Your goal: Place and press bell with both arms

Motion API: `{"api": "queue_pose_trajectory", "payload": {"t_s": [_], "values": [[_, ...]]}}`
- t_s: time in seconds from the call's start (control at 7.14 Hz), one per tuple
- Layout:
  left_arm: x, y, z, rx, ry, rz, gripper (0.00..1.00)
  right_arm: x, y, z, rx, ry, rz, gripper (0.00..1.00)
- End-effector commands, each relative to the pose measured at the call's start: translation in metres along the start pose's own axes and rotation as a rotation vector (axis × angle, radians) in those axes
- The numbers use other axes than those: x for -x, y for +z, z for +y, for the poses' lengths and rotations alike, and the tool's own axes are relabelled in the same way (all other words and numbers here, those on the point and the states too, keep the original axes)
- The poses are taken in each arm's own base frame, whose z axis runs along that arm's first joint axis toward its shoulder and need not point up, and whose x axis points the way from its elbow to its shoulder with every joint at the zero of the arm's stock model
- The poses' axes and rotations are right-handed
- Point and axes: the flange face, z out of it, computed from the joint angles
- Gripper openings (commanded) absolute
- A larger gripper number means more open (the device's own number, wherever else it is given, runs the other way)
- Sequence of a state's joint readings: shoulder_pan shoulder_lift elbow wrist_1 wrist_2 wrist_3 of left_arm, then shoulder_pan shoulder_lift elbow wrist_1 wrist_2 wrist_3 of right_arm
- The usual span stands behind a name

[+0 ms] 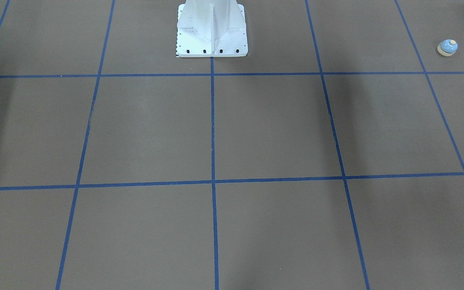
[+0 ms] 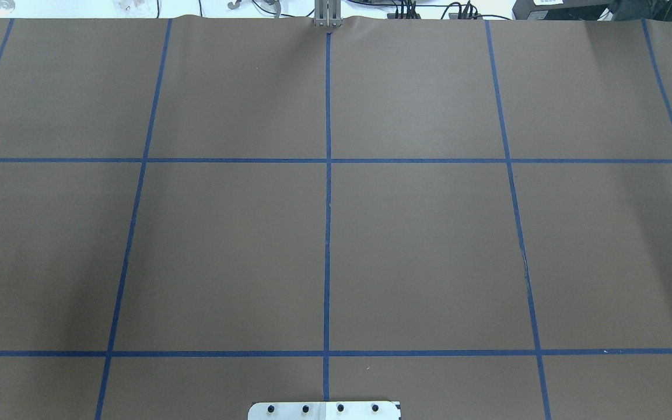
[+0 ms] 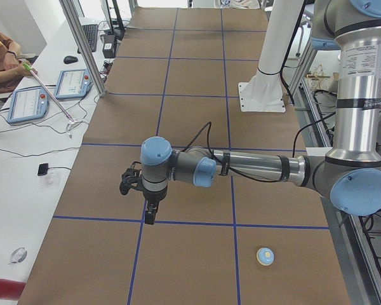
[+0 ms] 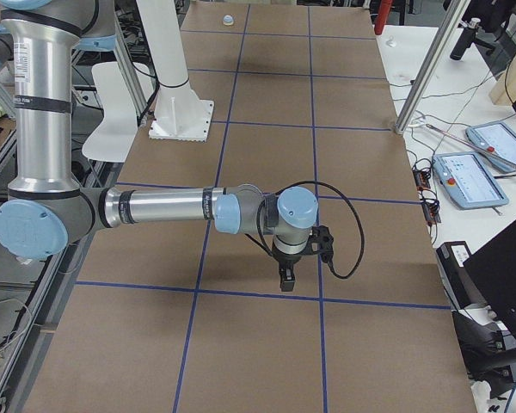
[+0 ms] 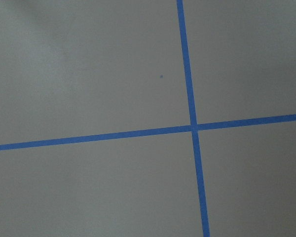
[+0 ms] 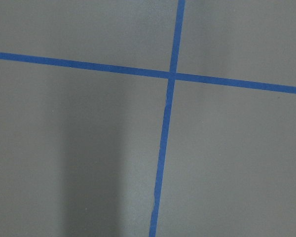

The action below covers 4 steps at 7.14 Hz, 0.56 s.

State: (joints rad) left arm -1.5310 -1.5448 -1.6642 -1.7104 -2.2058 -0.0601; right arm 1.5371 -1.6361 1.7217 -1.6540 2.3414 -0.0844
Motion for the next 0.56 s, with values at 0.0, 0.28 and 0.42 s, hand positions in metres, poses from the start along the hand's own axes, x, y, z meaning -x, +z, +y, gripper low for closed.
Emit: {"api": "queue_pose_trajectory", "payload": {"t_s": [0.0,0.28,0.42], "values": [[-0.001,-0.0012,-0.0003,-0.002,0.002,0.0,1.0,0.0008,-0.0009,-0.0001,-0.004,-0.005,0.001,1.0],[-0.0013,-0.0017,-0.0004,-0.002,0.002,0.0,1.0,-0.0002,0.0002,0.0001,-0.002,-0.003,0.001,1.0],[-0.0018,-0.0027,-0.0005,-0.003,0.002,-0.003,1.0,0.0005,-0.0004,-0.0008,-0.004,-0.005,-0.001,1.0]]}}
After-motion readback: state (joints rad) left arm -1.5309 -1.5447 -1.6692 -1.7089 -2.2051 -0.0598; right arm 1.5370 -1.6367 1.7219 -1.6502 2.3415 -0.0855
